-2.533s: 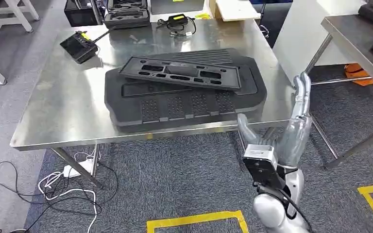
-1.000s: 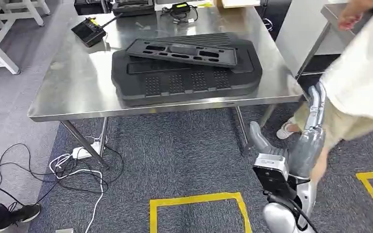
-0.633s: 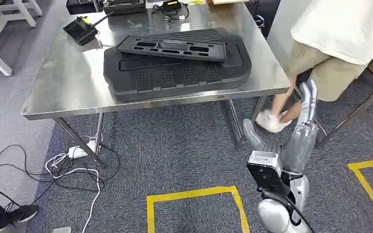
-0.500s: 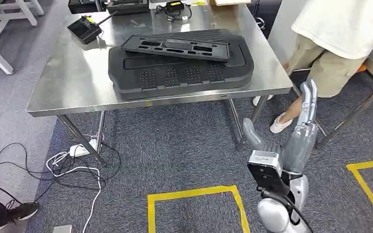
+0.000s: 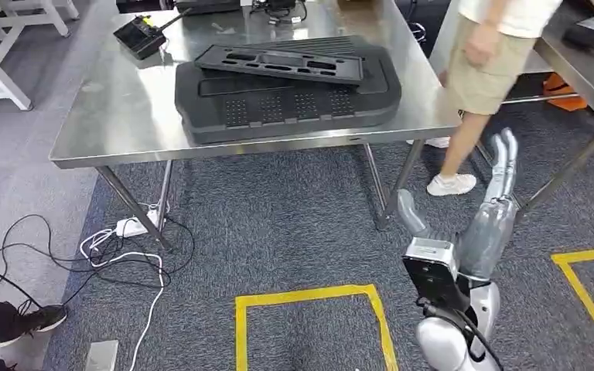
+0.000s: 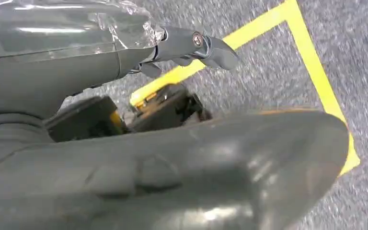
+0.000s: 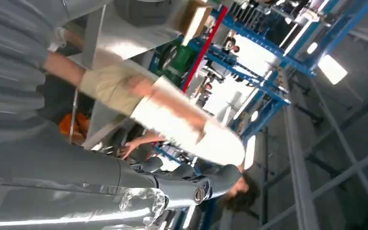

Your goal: Take the parts from the cabinet and place them on the table.

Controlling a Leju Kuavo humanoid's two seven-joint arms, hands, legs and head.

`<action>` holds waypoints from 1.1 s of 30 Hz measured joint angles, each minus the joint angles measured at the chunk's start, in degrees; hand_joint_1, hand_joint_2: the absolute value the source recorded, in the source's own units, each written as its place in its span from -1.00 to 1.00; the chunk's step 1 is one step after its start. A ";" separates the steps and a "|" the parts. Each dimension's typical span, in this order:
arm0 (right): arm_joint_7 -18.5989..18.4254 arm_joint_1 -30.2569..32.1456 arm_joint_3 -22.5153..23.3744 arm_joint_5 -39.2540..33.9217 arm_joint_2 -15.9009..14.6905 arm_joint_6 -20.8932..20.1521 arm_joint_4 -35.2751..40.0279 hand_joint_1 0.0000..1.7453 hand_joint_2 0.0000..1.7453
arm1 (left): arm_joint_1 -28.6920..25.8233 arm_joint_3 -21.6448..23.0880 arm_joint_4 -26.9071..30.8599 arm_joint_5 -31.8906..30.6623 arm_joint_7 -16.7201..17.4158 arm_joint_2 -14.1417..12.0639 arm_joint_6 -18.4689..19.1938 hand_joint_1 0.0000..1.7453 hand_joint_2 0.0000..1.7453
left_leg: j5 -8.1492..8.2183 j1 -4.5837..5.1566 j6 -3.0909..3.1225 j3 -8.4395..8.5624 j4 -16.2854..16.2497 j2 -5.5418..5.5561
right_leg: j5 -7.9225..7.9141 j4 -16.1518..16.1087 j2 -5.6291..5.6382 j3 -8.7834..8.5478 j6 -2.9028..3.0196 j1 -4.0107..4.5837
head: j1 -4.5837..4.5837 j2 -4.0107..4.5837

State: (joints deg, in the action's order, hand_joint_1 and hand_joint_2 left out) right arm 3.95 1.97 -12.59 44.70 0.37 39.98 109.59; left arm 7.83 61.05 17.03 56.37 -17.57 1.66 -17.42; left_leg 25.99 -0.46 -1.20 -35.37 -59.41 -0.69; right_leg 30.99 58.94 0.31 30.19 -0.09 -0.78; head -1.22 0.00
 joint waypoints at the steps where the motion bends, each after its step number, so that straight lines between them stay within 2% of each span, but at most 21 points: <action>1: -0.17 -0.04 0.00 0.26 0.00 0.00 0.02 -1.00 1.00 | -0.01 0.00 0.00 0.02 0.07 0.00 0.00 -1.00 -1.00 | 1.12 -0.24 -0.36 -0.17 -0.85 0.12 | -0.57 -0.29 -0.26 0.20 0.52 -0.36 | 0.00 0.00; 2: -0.35 0.03 0.02 0.48 -0.02 0.00 0.02 -1.00 1.00 | 0.01 0.00 0.00 -0.02 0.13 0.00 0.00 -1.00 -1.00 | 3.45 -0.18 -0.65 -0.97 -2.85 0.16 | -0.95 -0.30 -0.20 0.61 0.79 -0.38 | 0.40 0.00; 4: -0.70 0.24 0.11 0.74 -0.02 -0.02 0.02 -1.00 1.00 | 0.02 0.00 0.00 -0.09 0.24 0.02 0.02 -1.00 -1.00 | 9.12 -0.31 -1.04 -3.76 -11.18 0.17 | -1.64 -0.26 -0.35 1.60 1.23 -0.27 | 1.40 0.00; 6: -0.89 0.58 0.20 0.76 -0.02 0.00 0.02 -1.00 1.00 | 0.00 0.00 0.00 -0.20 0.33 0.07 0.02 -1.00 -1.00 | 11.47 -0.30 -1.06 -4.92 -16.82 0.17 | -2.34 -0.12 -0.37 2.64 1.23 -0.09 | 1.57 0.00; 8: -0.89 0.75 0.22 0.81 -0.02 0.00 0.02 -1.00 1.00 | 0.02 0.00 0.00 -0.28 0.37 0.07 0.04 -1.00 -1.00 | 9.25 -0.17 -0.53 -1.07 -12.43 0.18 | -2.90 -0.01 -0.32 3.42 1.16 0.02 | 1.60 0.00; 10: -0.89 0.74 0.26 0.81 -0.02 0.00 0.04 -1.00 1.00 | 0.14 0.00 0.00 -0.35 0.37 0.07 0.04 -1.00 -1.00 | 5.38 0.14 0.49 6.09 -1.22 0.26 | -3.42 0.01 -0.19 3.75 0.84 0.07 | 1.71 0.00; 11: -0.89 0.76 0.26 0.83 -0.02 0.00 0.07 -1.00 1.00 | 0.29 0.00 0.00 -0.35 0.39 0.07 0.04 -1.00 -1.00 | 5.93 0.44 0.90 7.46 2.17 0.32 | -3.68 0.05 -0.24 3.95 0.50 0.22 | 1.71 0.00; 13: -0.89 0.78 0.28 0.87 -0.02 0.00 0.07 -1.00 1.00 | 0.27 0.00 0.00 -0.35 0.39 0.07 0.04 -1.00 -1.00 | 5.01 0.81 1.12 7.01 2.15 0.14 | -4.08 0.06 -0.40 4.10 -0.11 0.05 | 1.73 0.00; 15: -0.89 0.80 0.28 0.89 -0.02 0.00 0.09 -1.00 1.00 | 0.14 0.00 0.00 -0.35 0.39 0.07 0.04 -1.00 -1.00 | 4.32 0.98 1.91 6.77 2.34 0.16 | -4.69 -0.22 -0.46 4.03 -0.75 -0.05 | 1.73 0.00; 16: -0.89 0.81 0.31 0.92 -0.06 0.00 0.09 -1.00 1.00 | 0.19 0.00 0.00 -0.37 0.39 0.11 0.06 -1.00 -1.00 | 3.44 0.28 2.37 6.69 3.08 -0.18 | -3.98 0.42 -0.43 4.24 -0.98 -0.14 | 1.66 0.00; 18: -0.89 0.88 0.39 0.91 -0.20 0.00 0.09 -1.00 1.00 | 0.44 0.00 0.00 -0.35 0.39 0.15 0.13 -1.00 -1.00 | 2.61 0.34 3.22 5.53 3.13 -0.27 | 0.92 5.19 -0.33 6.33 -1.35 -0.06 | 1.14 0.00; 20: -0.92 1.07 0.44 0.89 -0.24 0.00 0.09 -1.00 1.00 | 0.39 0.00 0.00 -0.35 0.39 0.28 0.17 -1.00 -1.00 | 1.88 0.41 3.29 4.24 2.90 -0.34 | 5.90 13.94 -0.34 9.27 -1.74 -0.12 | 0.87 0.02; 21: -0.96 1.12 0.46 0.89 -0.28 0.00 0.09 -1.00 1.00 | 0.35 0.00 0.00 -0.35 0.39 0.28 0.17 -1.00 -1.00 | 1.49 0.41 3.22 3.47 2.67 -0.35 | 6.97 16.89 -0.34 9.87 -1.95 -0.13 | 0.81 0.00; 22: -1.07 1.12 0.48 0.89 -0.28 0.00 0.09 -1.00 1.00 | 0.32 0.00 0.00 -0.35 0.39 0.28 0.17 -1.00 -1.00 | 1.24 0.37 3.09 2.85 2.40 -0.35 | 6.47 16.56 -0.36 9.07 -2.03 -0.21 | 0.70 0.00; 23: -1.05 1.11 0.48 0.89 -0.28 0.00 0.09 -1.00 1.00 | 0.30 0.00 0.00 -0.35 0.39 0.28 0.17 -1.00 -1.00 | 1.06 0.30 2.96 2.27 2.04 -0.35 | 4.89 13.59 -0.37 6.74 -2.10 -0.33 | 0.59 0.00; 25: -1.05 1.07 0.48 0.89 -0.28 0.00 0.09 -1.00 1.00 | 0.32 0.00 0.00 -0.35 0.39 0.42 0.17 -1.00 -1.00 | 0.88 0.15 2.64 1.39 1.09 -0.34 | 0.91 3.04 -0.41 0.04 -2.15 -0.60 | 0.29 0.00; 26: -1.05 0.96 0.48 0.89 -0.28 0.00 0.09 -1.00 1.00 | 0.36 0.00 0.00 -0.37 0.39 0.44 0.17 -1.00 -1.00 | 0.80 0.23 2.34 0.86 0.66 -0.32 | 1.58 -0.52 -0.38 -1.45 -2.07 -0.63 | 0.00 0.00; 27: -1.00 1.08 0.48 0.89 -0.28 0.00 0.11 -1.00 1.00 | 0.42 0.00 0.00 -0.37 0.42 0.44 0.17 -1.00 -1.00 | 0.74 0.54 1.97 0.49 -0.01 -0.21 | 0.70 -0.49 0.03 -1.03 -1.28 -0.20 | -0.17 0.00; 30: -0.59 1.03 0.50 0.65 -0.33 0.04 0.18 -1.00 1.00 | 0.41 0.00 0.00 0.00 0.42 0.44 0.13 -1.00 -1.00 | -0.22 0.31 0.69 0.36 0.46 -0.21 | 0.07 -0.16 0.05 -0.49 -0.20 0.13 | 0.18 0.00; 31: -0.43 0.96 0.50 0.57 -0.31 0.04 0.17 -1.00 1.00 | 0.41 0.00 0.00 0.09 0.42 0.44 -0.02 -1.00 -1.00 | -0.15 0.29 0.34 0.16 0.25 -0.05 | -0.66 -0.70 -0.12 -0.24 0.41 -0.27 | 0.00 0.00; 33: -0.13 0.72 0.50 0.33 -0.31 0.02 0.17 -1.00 1.00 | 0.38 0.00 0.00 0.18 -0.09 0.46 -0.13 -1.00 -1.00 | 4.58 0.12 -0.32 -1.59 -4.27 0.20 | -1.50 -0.70 -0.28 0.68 1.20 -0.44 | 0.90 0.00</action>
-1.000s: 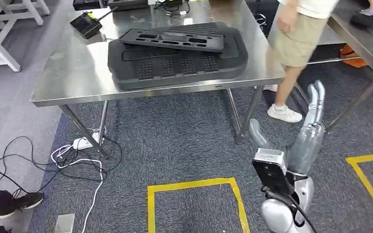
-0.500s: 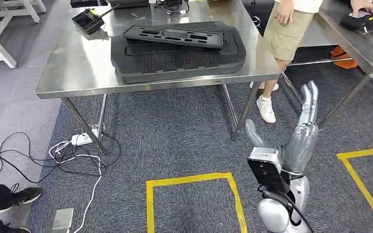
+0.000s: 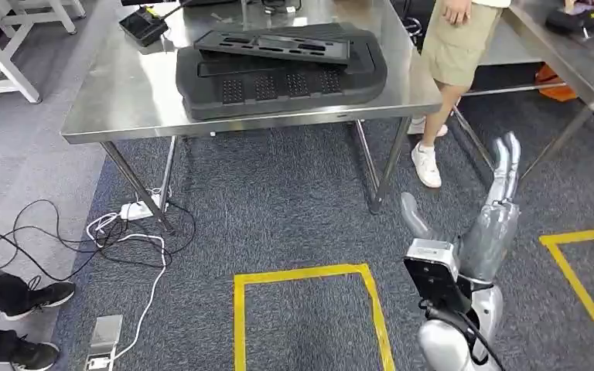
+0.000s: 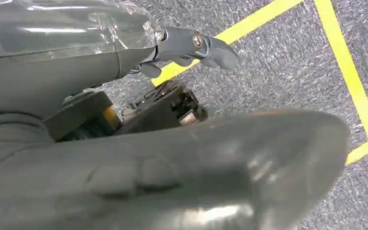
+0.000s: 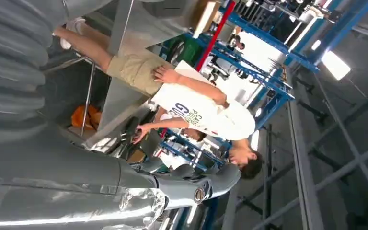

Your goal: Take the parts from the cabinet and place them on the table.

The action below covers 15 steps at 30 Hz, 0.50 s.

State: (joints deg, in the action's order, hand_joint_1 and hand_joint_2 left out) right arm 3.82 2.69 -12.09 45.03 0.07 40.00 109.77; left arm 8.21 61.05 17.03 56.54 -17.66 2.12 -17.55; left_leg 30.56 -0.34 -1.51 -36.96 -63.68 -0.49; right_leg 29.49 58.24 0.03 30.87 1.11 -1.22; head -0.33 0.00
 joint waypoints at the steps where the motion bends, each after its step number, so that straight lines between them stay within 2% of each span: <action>1: 0.24 -0.01 0.00 -0.11 0.00 -0.02 0.00 -1.00 1.00 | -0.08 0.00 0.00 0.02 -0.42 0.00 0.02 -1.00 -1.00 | 2.92 -0.18 -0.23 -1.52 -4.43 0.00 | -0.39 0.01 -0.09 0.55 0.10 0.04 | 0.35 0.00; 2: 0.57 -0.02 0.00 -0.22 0.02 -0.02 0.00 -1.00 1.00 | -0.16 0.00 0.00 0.04 -0.75 0.00 0.02 -1.00 -1.00 | 5.15 -0.28 -0.40 -2.87 -8.74 0.00 | -0.74 0.04 -0.10 1.07 0.13 0.09 | 0.55 0.00; 3: 0.76 -0.02 0.00 -0.37 0.02 -0.02 -0.02 -1.00 1.00 | -0.26 0.00 0.00 0.09 -0.94 0.00 0.09 -1.00 -1.00 | 6.54 -0.30 -0.49 -3.65 -11.96 0.00 | -1.09 0.10 -0.11 1.59 0.10 0.13 | 0.64 0.00; 4: 0.96 -0.02 0.00 -0.64 0.02 -0.02 -0.04 -1.00 1.00 | -0.37 0.00 0.00 0.11 -1.14 0.00 0.13 -1.00 -1.00 | 6.57 -0.30 -0.48 -3.22 -12.67 0.00 | -1.42 0.16 -0.11 2.08 0.04 0.14 | 0.68 0.00; 5: 1.16 -0.02 0.00 -0.72 0.04 -0.02 -0.04 -1.00 1.00 | -0.41 0.00 0.00 0.20 -1.14 0.00 0.15 -1.00 -1.00 | 5.42 -0.29 -0.33 -1.29 -10.47 0.00 | -1.75 0.20 -0.11 2.45 -0.07 0.14 | 0.76 0.00; 6: 1.27 -0.03 0.00 -0.77 0.04 -0.02 -0.04 -1.00 1.00 | -0.36 0.00 0.00 0.37 -1.12 0.00 0.15 -1.00 -1.00 | 3.49 -0.27 -0.07 1.92 -5.88 0.00 | -2.03 0.22 -0.08 2.73 -0.23 0.14 | 0.79 0.00; 7: 1.27 -0.05 0.00 -0.79 0.04 -0.02 -0.04 -1.00 1.00 | -0.26 0.00 0.00 0.50 -0.87 0.00 0.13 -1.00 -1.00 | 1.38 -0.25 0.31 5.72 0.21 0.01 | -2.27 0.23 -0.06 2.91 -0.43 0.14 | 0.83 0.00; 8: 1.22 -0.05 0.02 -0.77 0.04 -0.02 -0.04 -1.00 1.00 | -0.18 0.00 0.00 0.50 -0.74 0.00 0.11 -1.00 -1.00 | 0.24 -0.17 0.76 8.85 5.17 0.14 | -2.49 0.24 -0.07 2.95 -0.64 0.11 | 0.88 0.00; 9: 1.20 -0.07 0.04 -0.77 0.04 -0.02 -0.04 -1.00 1.00 | -0.10 0.00 0.00 0.52 -0.74 0.00 0.09 -1.00 -1.00 | 0.41 0.14 0.80 9.15 6.96 0.04 | -2.65 0.42 -0.08 3.14 -0.90 0.49 | 0.90 0.00; 11: 1.29 -0.08 0.11 -0.83 0.07 -0.02 -0.04 -1.00 1.00 | -0.25 0.00 0.00 0.52 -0.74 0.00 0.07 -1.00 -1.00 | -0.19 0.44 1.24 8.57 6.66 0.02 | -3.08 0.32 -0.18 3.22 -1.55 0.19 | 0.81 0.00; 12: 1.62 -0.07 0.15 -1.07 0.07 -0.02 -0.04 -1.00 1.00 | -0.38 0.00 0.00 0.55 -0.79 0.00 0.09 -1.00 -1.00 | -0.39 0.60 1.56 8.47 6.50 0.04 | -3.40 0.16 -0.21 3.15 -1.97 0.03 | 0.79 0.00; 13: 1.95 -0.08 0.24 -1.16 0.07 -0.02 -0.04 -1.00 1.00 | -0.37 0.00 0.00 0.55 -0.83 0.00 0.15 -1.00 -1.00 | -1.12 0.19 2.25 8.37 7.06 -0.01 | -3.52 0.16 -0.23 3.30 -2.42 0.22 | 0.77 0.00; 14: 2.21 0.00 0.41 -1.20 0.07 -0.02 -0.07 -1.00 1.00 | -0.20 0.00 0.00 0.57 -0.96 0.11 0.24 -1.00 -1.00 | -1.73 0.01 2.67 8.07 7.34 -0.41 | -2.17 1.14 -0.10 3.60 -2.53 -0.04 | 0.81 0.00; 15: 2.34 -0.12 0.59 -1.25 0.07 -0.02 -0.07 -1.00 1.00 | -0.07 0.00 0.00 0.59 -1.07 0.11 0.30 -1.00 -1.00 | -2.09 0.02 3.17 7.48 7.34 -0.35 | 0.30 3.35 -0.09 4.62 -2.60 0.07 | 0.37 0.00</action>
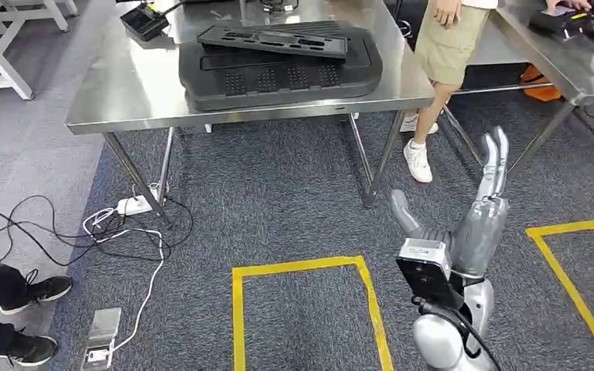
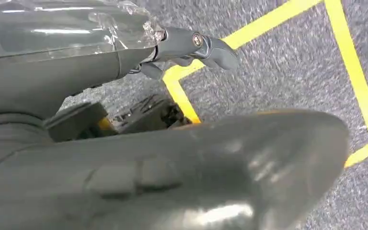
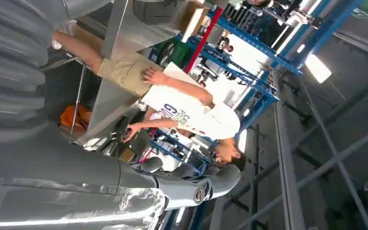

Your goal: Take the parts from the cabinet and place them on the table.

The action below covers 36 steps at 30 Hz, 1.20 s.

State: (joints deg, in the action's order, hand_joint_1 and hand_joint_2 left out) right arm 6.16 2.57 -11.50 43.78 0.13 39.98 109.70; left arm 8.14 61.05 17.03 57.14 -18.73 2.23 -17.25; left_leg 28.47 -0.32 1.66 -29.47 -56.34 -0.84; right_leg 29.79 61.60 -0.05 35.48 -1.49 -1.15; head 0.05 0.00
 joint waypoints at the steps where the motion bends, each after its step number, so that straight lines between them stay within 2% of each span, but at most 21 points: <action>1: 0.06 0.00 0.09 -0.02 0.02 0.00 0.00 -1.00 1.00 | 0.03 0.00 0.00 0.00 0.00 0.02 0.05 -1.00 -1.00 | -0.35 0.04 0.25 -0.64 -0.08 -0.03 | 3.03 4.15 0.01 1.55 -0.12 -0.03 | -0.35 0.00; 3: 0.11 0.13 0.39 -0.07 0.02 0.00 0.00 -1.00 1.00 | -0.04 0.00 0.00 0.00 0.39 0.07 0.18 -1.00 -1.00 | -1.10 0.18 0.36 -1.99 -0.32 -0.10 | 7.48 12.80 0.01 4.37 -0.44 -0.03 | -0.66 0.00; 4: 0.09 0.16 0.53 -0.09 0.02 0.00 -0.02 -1.00 1.00 | -0.06 0.00 0.00 0.00 0.96 0.07 0.15 -1.00 -1.00 | -1.41 0.19 0.28 -2.63 -0.53 -0.11 | 7.78 14.37 0.01 4.46 -0.54 -0.06 | -0.79 0.00; 6: -0.09 0.18 0.63 -0.22 0.02 0.00 0.00 -1.00 1.00 | -0.03 0.00 0.00 0.00 1.62 0.07 -0.17 -1.00 -1.00 | -1.82 0.15 0.04 -3.77 -1.20 -0.10 | 4.96 9.25 -0.01 0.41 -0.58 -0.19 | -1.14 0.00; 7: -0.15 0.17 0.63 -0.37 0.02 0.00 0.00 -1.00 -1.00 | -0.02 0.00 0.00 0.00 1.75 0.07 -0.17 -1.00 -1.00 | -1.89 0.06 -0.08 -4.20 -1.64 -0.10 | 2.95 4.07 -0.04 -2.83 -0.52 -0.27 | -1.42 0.00; 8: -0.11 0.17 0.66 -0.57 0.02 0.00 0.00 -1.00 -1.00 | 0.01 0.00 0.00 0.00 1.62 0.07 -0.20 -1.00 -1.00 | -1.91 0.05 -0.22 -4.56 -2.19 -0.10 | 1.43 -1.00 -0.10 -5.97 -0.49 -0.33 | -1.66 0.00; 9: 0.09 0.16 0.66 -0.72 0.02 0.00 -0.02 -1.00 -1.00 | 0.06 0.00 0.00 0.02 1.29 0.07 -0.20 -1.00 -1.00 | -1.94 0.38 -0.69 -5.14 -2.80 -0.09 | 2.46 -2.88 -0.01 -6.48 -0.17 -0.12 | -2.01 0.00; 13: 1.01 0.30 0.68 -1.51 0.04 0.00 -0.04 -1.00 -1.00 | -0.03 0.00 0.00 0.20 0.52 0.09 -0.04 -1.00 -1.00 | -2.97 0.29 -2.20 -5.47 -2.83 0.01 | 0.75 -2.83 0.23 -5.54 1.33 0.19 | -1.44 0.00; 14: 1.09 0.23 0.70 -1.73 0.11 0.00 -0.04 -1.00 -1.00 | -0.06 0.00 -0.02 0.26 0.50 0.09 -0.02 -1.00 -1.00 | -2.35 0.09 -2.47 -5.77 -3.37 0.19 | 0.15 -3.11 0.05 -5.27 1.81 -0.23 | -1.60 0.00; 15: 1.09 0.22 0.68 -1.97 0.13 0.00 -0.04 -1.00 -1.00 | -0.11 0.00 -0.02 0.30 0.50 0.09 0.00 -1.00 -1.00 | -0.01 0.09 -2.94 -6.58 -5.30 0.38 | -0.29 -3.11 0.01 -4.72 2.10 -0.24 | -1.25 0.00; 17: 1.05 0.24 0.68 -2.19 0.15 0.00 -0.04 -1.00 -1.00 | -0.16 0.00 -0.02 0.33 0.50 0.09 0.00 -1.00 -1.00 | 5.60 -0.22 -3.49 -9.35 -13.32 0.39 | -1.01 -3.09 -0.06 -3.67 2.50 -0.19 | -0.24 0.00; 19: 0.98 0.27 0.70 -2.27 0.17 0.00 -0.07 -1.00 -1.00 | -0.17 0.02 -0.02 0.41 1.16 0.09 -0.04 -1.00 -1.00 | 8.49 -0.34 -3.72 -10.97 -19.87 0.39 | -1.69 -2.95 -0.09 -2.65 2.47 -0.14 | 0.00 0.00; 20: 0.90 0.34 0.70 -2.27 0.17 0.00 -0.04 -1.00 -1.00 | -0.19 0.02 -0.02 0.39 1.20 0.09 -0.17 -1.00 -1.00 | 7.93 -0.35 -3.67 -9.92 -19.34 0.39 | -2.01 -2.90 -0.08 -2.23 2.37 -0.16 | 0.06 0.00; 21: 0.83 0.41 0.70 -2.27 0.17 0.00 -0.05 -1.00 -1.00 | -0.16 0.02 -0.02 0.39 1.20 0.09 -0.22 -1.00 -1.00 | 6.41 -0.35 -3.52 -7.48 -16.18 0.39 | -2.29 -2.86 -0.06 -1.92 2.21 -0.17 | 0.17 0.00; 23: 0.79 0.41 0.70 -2.27 0.17 0.00 -0.04 -1.00 -1.00 | -0.10 0.02 -0.02 0.37 1.16 0.09 -0.26 -1.00 -1.00 | 2.45 -0.33 -2.96 -0.44 -5.13 0.41 | -2.76 -2.83 0.03 -1.58 1.81 -0.20 | 0.35 0.00; 24: 0.79 0.42 0.70 -2.25 0.17 0.00 -0.04 -1.00 -1.00 | 0.02 0.02 -0.02 0.35 1.11 0.09 -0.28 -1.00 -1.00 | 2.76 -0.32 -2.60 1.43 -1.14 0.62 | -2.95 -2.82 0.02 -1.54 1.56 -0.21 | 0.44 0.00; 29: 0.76 0.37 0.72 -2.19 0.17 0.00 -0.04 -1.00 -1.00 | -0.12 0.13 0.00 0.35 1.07 0.09 -0.28 -1.00 -1.00 | 1.25 0.36 -1.37 0.68 -1.07 0.46 | -4.03 -3.08 -0.06 -1.46 0.05 -0.06 | 0.37 0.00; 31: 0.76 0.47 0.94 -2.32 0.17 0.00 -0.04 -1.00 -1.00 | -0.07 0.31 0.00 0.35 1.05 0.13 -0.28 -1.00 -1.00 | 0.13 -0.07 -0.46 0.25 -0.38 -0.01 | -2.13 -1.73 0.01 -0.80 -0.32 -0.31 | 0.39 0.00; 34: 0.70 0.49 1.38 -2.69 0.15 0.00 -0.07 -1.00 -1.00 | 0.03 0.50 -0.02 0.39 0.83 0.18 0.00 -1.00 -1.00 | -0.98 0.15 0.32 -1.55 -0.50 -0.07 | 6.17 9.92 0.02 3.42 -0.67 -0.20 | -0.72 0.00; 35: 0.63 0.49 1.40 -2.78 0.15 0.00 -0.07 -1.00 -1.00 | 0.03 0.55 0.00 0.44 0.70 0.17 0.18 -1.00 -1.00 | -1.34 0.23 0.35 -2.27 -0.71 -0.11 | 7.59 13.51 0.02 4.43 -0.78 -0.20 | -0.88 0.00; 36: 0.46 0.49 1.40 -2.78 0.15 0.00 -0.07 -1.00 -1.00 | 0.00 0.55 -0.02 0.46 0.62 0.17 0.24 -1.00 -1.00 | -1.62 0.26 0.31 -2.92 -0.97 -0.11 | 7.45 14.19 0.01 4.07 -0.76 -0.21 | -0.94 0.00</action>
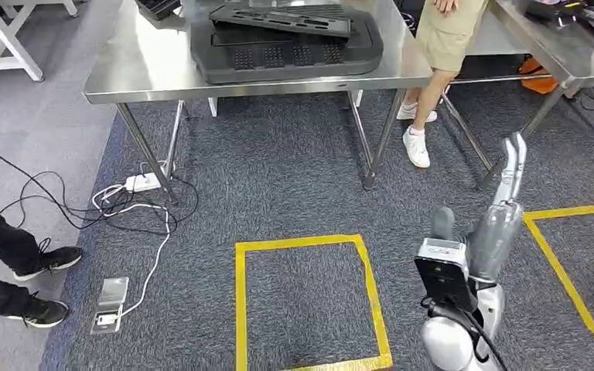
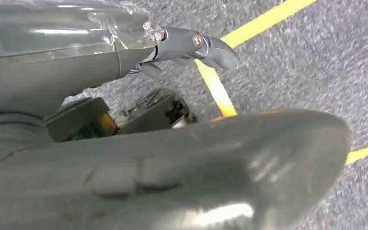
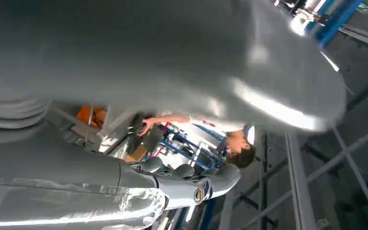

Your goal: Take the parts from the cabinet and place them on the table.

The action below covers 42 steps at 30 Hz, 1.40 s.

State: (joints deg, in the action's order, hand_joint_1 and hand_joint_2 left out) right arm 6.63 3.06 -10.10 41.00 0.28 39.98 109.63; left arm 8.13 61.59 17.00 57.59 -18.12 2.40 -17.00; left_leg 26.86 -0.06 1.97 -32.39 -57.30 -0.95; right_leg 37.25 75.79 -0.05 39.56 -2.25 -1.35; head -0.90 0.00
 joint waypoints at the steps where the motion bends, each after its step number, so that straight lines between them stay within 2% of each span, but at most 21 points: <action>1: -0.18 -0.01 0.02 0.00 -0.04 0.00 0.00 -1.00 -1.00 | -0.01 0.00 0.00 0.00 -0.03 0.00 0.02 -1.00 -1.00 | -0.21 -0.01 -0.13 -0.62 -0.32 0.00 | -1.29 -1.99 -0.01 -1.74 0.02 -0.01 | -0.15 0.00; 4: -1.05 -0.27 0.00 0.24 -0.15 0.00 0.00 -1.00 -1.00 | 0.03 0.02 0.00 0.02 -0.18 0.04 0.11 -1.00 -1.00 | -0.45 -0.09 -0.55 -1.79 -1.61 0.03 | -6.07 -16.17 -0.09 -10.52 0.42 -0.07 | -0.94 0.00; 9: -1.73 -0.28 0.00 0.28 -0.24 0.00 0.00 -1.00 -1.00 | 0.12 0.02 -0.02 0.00 -0.33 0.09 0.13 -1.00 -1.00 | -1.51 -0.01 -2.54 -2.75 -2.06 0.17 | -7.08 -17.14 0.09 -9.58 2.23 0.47 | -0.81 0.00; 11: -1.73 -0.35 0.00 0.28 -0.24 0.00 0.00 -1.00 -1.00 | 0.13 0.02 -0.02 0.00 -0.33 0.09 0.13 -1.00 -1.00 | 2.25 -0.23 -3.37 -3.88 -5.35 0.43 | -7.84 -17.28 -0.13 -8.85 2.77 0.17 | -0.27 0.00; 13: -2.14 -0.36 0.00 0.26 -0.24 0.00 0.00 -1.00 -1.00 | 0.12 0.04 -0.02 0.04 -0.33 0.09 0.13 -1.00 -1.00 | 7.81 -0.49 -3.83 -6.97 -14.07 0.43 | -8.52 -17.24 -0.26 -7.86 3.12 0.24 | 0.65 0.00; 15: -2.82 -0.32 0.00 0.13 -0.35 0.00 0.00 -1.00 -1.00 | 0.09 0.11 -0.02 0.22 -0.38 0.09 0.11 -1.00 -1.00 | 9.64 -0.54 -3.90 -7.83 -18.95 0.44 | -9.18 -17.08 -0.27 -6.83 3.07 0.30 | 0.87 0.00; 17: -2.82 -0.26 0.02 -0.07 -0.50 0.00 0.00 -1.00 -1.00 | 0.12 0.33 -0.02 0.55 -0.44 0.09 0.09 -1.00 -1.00 | 7.07 -0.53 -3.57 -3.87 -13.99 0.44 | -9.71 -16.93 -0.22 -6.10 2.83 0.30 | 1.07 0.00; 19: -2.59 -0.24 0.00 -0.44 -0.55 0.00 0.02 -1.00 -1.00 | 0.20 0.39 -0.02 0.66 -0.33 0.09 -0.02 -1.00 -1.00 | 3.24 -0.42 -2.77 3.04 -3.04 0.57 | -10.15 -16.89 -0.11 -5.85 2.47 0.30 | 1.22 0.00; 20: -2.41 -0.22 0.00 -0.68 -0.57 0.00 0.04 -1.00 -1.00 | 0.40 0.39 -0.02 0.68 -0.09 0.07 -0.09 -1.00 -1.00 | 3.84 -0.12 -2.52 3.90 -0.38 0.61 | -10.34 -16.76 -0.15 -5.63 2.16 0.61 | 1.29 0.00; 23: -2.25 -0.14 0.00 -0.90 -0.66 0.00 0.07 -1.00 -1.00 | 0.43 0.42 -0.02 0.72 0.21 0.07 -0.33 -1.00 -1.00 | 3.07 0.36 -1.95 3.27 -0.73 0.54 | -11.04 -16.96 -0.29 -5.59 1.21 0.19 | 1.24 0.00; 25: -2.19 -0.01 0.00 -0.90 -0.77 0.00 0.24 -1.00 -1.00 | 0.57 0.42 -0.02 0.74 0.26 0.09 -0.35 -1.00 -1.00 | 1.80 -0.33 -0.92 2.99 0.35 0.12 | -10.57 -16.43 -0.14 -5.37 0.58 0.01 | 1.25 0.00; 26: -2.19 0.04 0.00 -0.96 -0.79 0.00 0.28 -1.00 -1.00 | 0.69 0.42 -0.02 0.74 0.28 0.09 -0.35 -1.00 -1.00 | 1.33 -0.18 -0.56 2.62 0.53 0.17 | -8.65 -15.10 -0.07 -4.75 0.35 0.16 | 1.03 0.00; 29: -2.21 0.18 0.00 -0.98 -1.09 0.00 0.33 -1.00 -1.00 | 0.71 0.42 -0.02 0.74 0.28 0.09 -0.35 -1.00 -1.00 | 0.31 -0.02 -0.09 0.67 0.12 0.00 | -0.62 -2.17 -0.04 -0.07 -0.09 0.12 | 0.26 0.00; 30: -2.21 0.27 0.00 -0.98 -1.14 0.00 0.33 -1.00 -1.00 | 0.69 0.42 -0.02 0.74 0.28 0.09 -0.35 -1.00 -1.00 | 0.04 0.02 -0.11 -0.02 -0.18 -0.02 | 0.10 0.33 -0.05 0.43 -0.19 0.12 | 0.22 0.00; 32: -2.19 0.32 0.00 -0.98 -1.20 0.00 0.33 -1.00 -1.00 | 0.69 0.42 -0.02 0.74 0.28 0.09 -0.39 -1.00 -1.00 | -0.27 0.01 -0.27 -1.05 -0.82 -0.02 | -2.09 -3.04 -0.06 -2.55 -0.17 0.08 | -0.02 0.00; 34: -1.73 0.29 0.00 -0.98 -1.27 0.00 0.35 -1.00 -1.00 | 0.70 0.44 -0.02 0.72 0.32 0.11 -0.39 -1.00 -1.00 | -0.41 -0.06 -0.48 -1.71 -1.65 0.00 | -6.16 -14.07 -0.12 -9.40 0.07 0.01 | -0.52 0.00; 35: -1.58 0.22 0.00 -0.98 -1.27 0.00 0.42 -1.00 -1.00 | 0.71 0.44 -0.02 0.72 0.35 0.11 -0.39 -1.00 -1.00 | -0.50 0.19 -0.83 -2.17 -2.05 0.01 | -5.20 -16.98 -0.11 -10.56 0.31 0.12 | -0.79 0.00; 38: -1.58 0.40 0.00 -1.03 -1.27 0.00 0.50 -1.00 -1.00 | 0.63 0.44 -0.02 0.66 -0.20 0.11 -0.39 -1.00 -1.00 | -1.21 0.27 -1.89 -2.59 -2.26 0.09 | -6.40 -16.67 0.12 -9.68 1.30 0.51 | -0.35 0.00; 39: -1.51 0.40 0.00 -1.11 -1.29 0.00 0.50 -1.00 1.00 | 0.57 0.44 -0.02 0.66 -0.40 0.11 -0.31 -1.00 -1.00 | -1.50 0.09 -2.30 -2.58 -2.14 0.09 | -6.70 -16.79 0.13 -9.60 1.71 0.66 | -0.37 0.00; 40: -1.45 0.33 0.00 -1.18 -1.29 0.00 0.50 -1.00 1.00 | 0.53 0.44 -0.04 0.66 -0.59 0.11 -0.24 -1.00 -1.00 | -1.18 -0.01 -2.58 -2.79 -2.47 0.28 | -7.37 -17.26 -0.06 -9.40 2.29 0.22 | -0.55 0.00; 42: -1.42 0.35 0.00 -0.48 -1.27 0.00 0.50 -1.00 1.00 | 0.47 0.44 -0.04 0.61 -0.77 0.11 -0.20 -1.00 -1.00 | 3.40 -0.12 -3.32 -4.74 -7.34 0.51 | -7.96 -17.29 -0.12 -8.50 2.95 0.14 | 0.30 0.00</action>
State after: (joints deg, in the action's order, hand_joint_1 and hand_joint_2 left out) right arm 5.20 3.41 -10.10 40.52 -0.98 39.98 110.14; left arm 8.60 62.03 16.96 58.20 -18.88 2.51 -17.20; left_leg 30.26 -0.19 -1.36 -37.13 -64.65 -0.44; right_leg 29.28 58.49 -0.16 31.06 0.70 -1.21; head -0.59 0.00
